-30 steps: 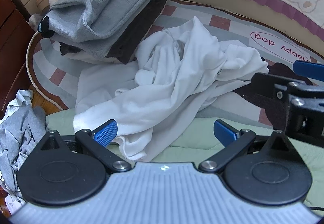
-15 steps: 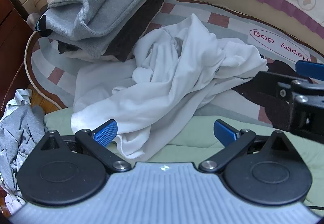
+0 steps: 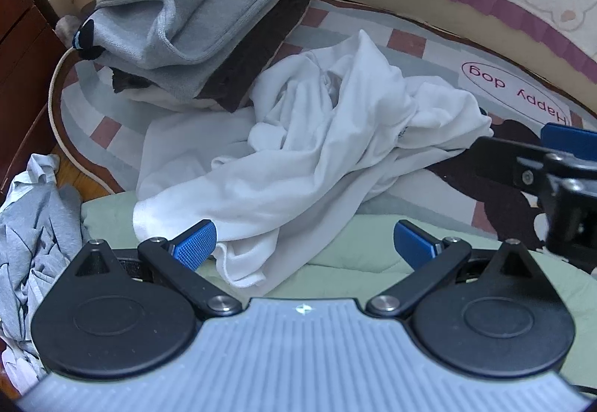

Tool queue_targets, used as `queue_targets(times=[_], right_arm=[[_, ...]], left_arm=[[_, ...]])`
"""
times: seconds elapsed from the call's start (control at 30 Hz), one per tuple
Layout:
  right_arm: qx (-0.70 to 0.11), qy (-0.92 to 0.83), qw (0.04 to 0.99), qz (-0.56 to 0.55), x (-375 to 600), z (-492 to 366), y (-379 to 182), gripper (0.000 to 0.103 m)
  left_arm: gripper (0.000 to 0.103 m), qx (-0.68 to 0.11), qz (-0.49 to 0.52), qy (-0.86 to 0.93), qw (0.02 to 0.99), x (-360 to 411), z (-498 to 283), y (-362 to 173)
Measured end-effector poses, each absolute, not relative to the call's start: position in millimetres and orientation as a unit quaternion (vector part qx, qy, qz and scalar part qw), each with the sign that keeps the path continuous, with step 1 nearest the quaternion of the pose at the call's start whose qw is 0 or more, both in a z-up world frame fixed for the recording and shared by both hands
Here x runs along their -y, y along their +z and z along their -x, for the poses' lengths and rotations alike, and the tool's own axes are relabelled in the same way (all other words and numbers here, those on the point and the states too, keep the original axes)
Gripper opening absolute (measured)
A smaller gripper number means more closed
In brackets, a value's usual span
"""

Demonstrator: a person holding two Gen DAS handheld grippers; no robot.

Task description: Fold clothes

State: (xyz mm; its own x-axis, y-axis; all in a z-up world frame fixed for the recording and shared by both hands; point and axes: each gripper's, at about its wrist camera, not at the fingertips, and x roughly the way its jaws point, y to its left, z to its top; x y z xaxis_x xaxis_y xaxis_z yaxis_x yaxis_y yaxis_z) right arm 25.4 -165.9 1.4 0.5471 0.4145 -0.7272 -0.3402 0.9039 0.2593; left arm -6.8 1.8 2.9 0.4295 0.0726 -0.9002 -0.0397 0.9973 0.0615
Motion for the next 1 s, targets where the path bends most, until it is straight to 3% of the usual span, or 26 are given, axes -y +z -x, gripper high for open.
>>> queue_targets(times=[0.67, 1.0], right_arm=[[-0.429, 0.198, 0.881, -0.015, 164.1, -25.6, -8.3, 0.083], [-0.411, 0.217, 0.883, -0.064, 174.1, -30.7, -16.1, 0.083]], left_arm=[[0.103, -0.537, -0.025, 0.029, 0.843, 2.0, 5.1, -0.7], [0.103, -0.531, -0.005, 0.038, 0.846, -6.3, 0.5, -10.3]])
